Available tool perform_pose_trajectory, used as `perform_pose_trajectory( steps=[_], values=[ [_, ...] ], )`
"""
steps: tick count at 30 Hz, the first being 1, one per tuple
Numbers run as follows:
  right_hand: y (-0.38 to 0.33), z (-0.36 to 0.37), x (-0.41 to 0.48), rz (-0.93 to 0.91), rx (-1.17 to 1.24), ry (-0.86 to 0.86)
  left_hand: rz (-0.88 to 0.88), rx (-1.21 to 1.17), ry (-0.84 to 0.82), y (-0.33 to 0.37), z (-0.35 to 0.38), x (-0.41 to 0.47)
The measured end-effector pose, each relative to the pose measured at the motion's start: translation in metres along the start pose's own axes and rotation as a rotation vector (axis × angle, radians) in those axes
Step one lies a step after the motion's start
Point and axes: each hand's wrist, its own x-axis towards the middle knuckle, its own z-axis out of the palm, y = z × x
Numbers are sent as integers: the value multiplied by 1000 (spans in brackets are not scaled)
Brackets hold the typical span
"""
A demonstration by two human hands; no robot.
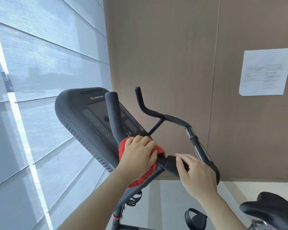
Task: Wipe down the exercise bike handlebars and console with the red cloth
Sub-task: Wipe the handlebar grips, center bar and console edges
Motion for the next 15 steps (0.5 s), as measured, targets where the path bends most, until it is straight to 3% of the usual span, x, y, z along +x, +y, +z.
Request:
perform_pose_trajectory(
  steps=[7,12,15],
  values=[
    [2,0,0,26,-16,-14,81,156,39,-8,-6,6],
    [2,1,0,43,-32,-19,-24,119,146,-33,-37,28],
    [1,1,0,56,-25,-37,-3,25,1,-40,-40,22]
  ],
)
